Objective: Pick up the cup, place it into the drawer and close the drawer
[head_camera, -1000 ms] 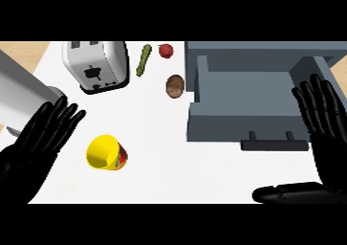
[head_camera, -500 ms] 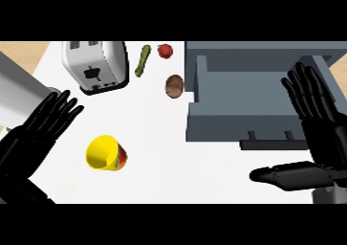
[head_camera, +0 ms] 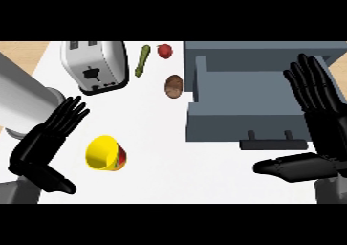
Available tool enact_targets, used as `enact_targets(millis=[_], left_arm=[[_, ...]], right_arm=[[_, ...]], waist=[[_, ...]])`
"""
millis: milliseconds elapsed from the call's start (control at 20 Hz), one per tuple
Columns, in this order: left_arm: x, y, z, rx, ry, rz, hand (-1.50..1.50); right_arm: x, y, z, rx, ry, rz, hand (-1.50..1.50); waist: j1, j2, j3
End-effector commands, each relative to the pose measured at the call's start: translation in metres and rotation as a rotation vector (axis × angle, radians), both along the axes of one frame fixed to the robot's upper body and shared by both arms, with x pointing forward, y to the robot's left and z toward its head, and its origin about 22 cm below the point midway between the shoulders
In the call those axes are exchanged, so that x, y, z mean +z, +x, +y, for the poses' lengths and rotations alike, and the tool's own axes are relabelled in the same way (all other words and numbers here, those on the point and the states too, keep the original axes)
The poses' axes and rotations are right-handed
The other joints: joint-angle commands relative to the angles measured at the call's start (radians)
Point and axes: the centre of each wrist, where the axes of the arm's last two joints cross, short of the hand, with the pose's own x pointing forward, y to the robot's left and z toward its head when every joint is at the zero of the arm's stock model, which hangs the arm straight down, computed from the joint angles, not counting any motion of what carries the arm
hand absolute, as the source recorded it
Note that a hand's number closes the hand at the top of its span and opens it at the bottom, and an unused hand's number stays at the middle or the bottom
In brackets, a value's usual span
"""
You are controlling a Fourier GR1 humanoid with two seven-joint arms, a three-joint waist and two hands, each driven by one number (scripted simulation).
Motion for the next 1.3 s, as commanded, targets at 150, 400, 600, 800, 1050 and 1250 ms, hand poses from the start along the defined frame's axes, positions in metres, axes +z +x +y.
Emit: enact_targets(millis=[150, 400, 600, 800, 1050, 1250], left_arm=[[-0.057, 0.001, 0.012, 0.037, 0.062, 0.057, -1.50], [-0.094, 0.007, 0.014, 0.055, 0.078, 0.075, -1.50], [-0.115, 0.005, 0.020, 0.065, 0.075, 0.069, -1.50], [-0.121, 0.010, 0.027, 0.077, 0.091, 0.086, -1.50], [-0.140, 0.002, 0.008, 0.091, 0.079, 0.044, -1.50], [-0.141, 0.009, -0.007, 0.082, 0.059, 0.025, -1.50]], right_arm=[[0.010, 0.011, -0.008, -0.009, -0.017, -0.015, -1.50], [0.019, 0.014, -0.004, -0.012, -0.004, -0.007, -1.50], [0.018, 0.019, -0.012, -0.005, -0.002, -0.015, -1.50], [0.009, -0.001, -0.008, -0.011, -0.018, -0.010, -1.50], [0.022, 0.008, -0.028, -0.006, -0.004, -0.025, -1.50], [0.022, 0.018, -0.012, 0.008, 0.002, -0.030, -1.50]], waist=[[-0.001, 0.000, 0.000], [-0.005, 0.002, -0.001], [-0.006, 0.003, -0.001], [-0.011, 0.002, -0.001], [-0.024, 0.007, -0.003], [-0.016, 0.006, -0.003]])
